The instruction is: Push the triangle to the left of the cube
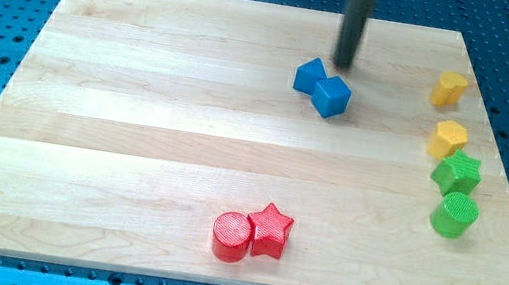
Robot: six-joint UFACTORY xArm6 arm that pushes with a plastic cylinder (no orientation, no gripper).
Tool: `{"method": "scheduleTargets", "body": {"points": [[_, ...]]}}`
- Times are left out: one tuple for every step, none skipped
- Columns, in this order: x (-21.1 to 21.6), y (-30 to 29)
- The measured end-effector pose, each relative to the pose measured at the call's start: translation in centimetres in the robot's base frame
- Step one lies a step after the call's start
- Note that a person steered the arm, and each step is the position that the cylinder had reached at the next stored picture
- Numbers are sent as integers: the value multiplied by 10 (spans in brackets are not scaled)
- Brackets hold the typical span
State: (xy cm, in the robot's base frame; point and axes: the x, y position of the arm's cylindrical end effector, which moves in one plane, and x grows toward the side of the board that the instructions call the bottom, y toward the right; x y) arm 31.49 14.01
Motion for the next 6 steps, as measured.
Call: {"method": "scheduleTargets", "body": {"points": [[21,-31],[7,-70],[20,-117],[20,-85],[28,-93],[19,-81]]}}
